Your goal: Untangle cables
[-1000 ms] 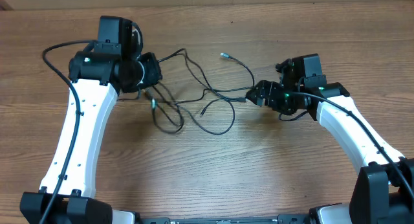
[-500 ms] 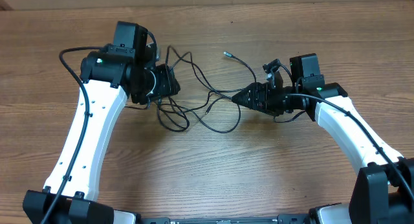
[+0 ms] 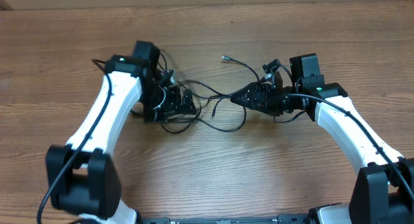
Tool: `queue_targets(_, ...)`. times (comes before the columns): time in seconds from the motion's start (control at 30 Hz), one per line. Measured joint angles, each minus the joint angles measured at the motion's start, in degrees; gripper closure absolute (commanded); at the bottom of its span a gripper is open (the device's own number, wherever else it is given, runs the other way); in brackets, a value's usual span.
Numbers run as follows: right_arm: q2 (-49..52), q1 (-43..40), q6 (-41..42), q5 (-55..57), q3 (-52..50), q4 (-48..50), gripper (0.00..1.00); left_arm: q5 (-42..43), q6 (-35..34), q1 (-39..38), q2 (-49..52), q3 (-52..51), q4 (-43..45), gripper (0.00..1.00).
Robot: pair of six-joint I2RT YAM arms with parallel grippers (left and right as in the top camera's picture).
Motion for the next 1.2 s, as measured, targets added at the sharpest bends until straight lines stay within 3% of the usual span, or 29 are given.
queue_targets(0.17, 0.0, -0.02, 0.0, 1.16, 0.0, -1.42, 0.02, 3.98, 1.18, 0.87, 0.42, 3.78, -1.03, 0.0)
queue_targets(0.43, 0.0, -0.02, -0.04, 4.35, 0.0, -2.91, 0.01, 3.41, -0.02, 2.03, -0.48, 20.52, -2.99, 0.0)
queue_targets(0.63, 0.0, 0.0, -0.07, 5.77, 0.0, -2.95, 0.0, -12.09, -11.52, 1.16, -1.4, 21.03, -8.35, 0.0)
queue_targets(0.87, 0.0, -0.02, -0.04, 8.07, 0.0, -2.95, 0.0, -21.62, -29.68, 1.11, -1.4, 14.36, -7.39, 0.04)
queue_targets(0.93, 0.0, 0.0, -0.07, 8.24, 0.0, -2.95, 0.0, -23.34, -34.27, 1.11, -1.4, 10.84, -2.97, 0.14)
queue_targets(1.03, 0.0, 0.0, -0.04, 8.76, 0.0, -2.91, 0.0, -24.85, -38.8, 1.11, -1.4, 5.16, 6.38, 0.41)
queue_targets(1.1, 0.0, -0.02, -0.04, 8.96, 0.0, -2.89, 0.0, -25.59, -40.79, 1.11, -1.4, 1.44, 13.2, 0.49)
queue_targets(1.17, 0.0, -0.02, -0.07, 9.01, 0.0, -2.91, 0.0, -25.83, -41.97, 1.11, -1.4, -1.79, 18.45, 0.84)
queue_targets(1.2, 0.0, 0.0, -0.07, 9.03, 0.0, -2.84, 0.0, -25.99, -42.6, 1.11, -1.4, -3.19, 21.0, 0.96)
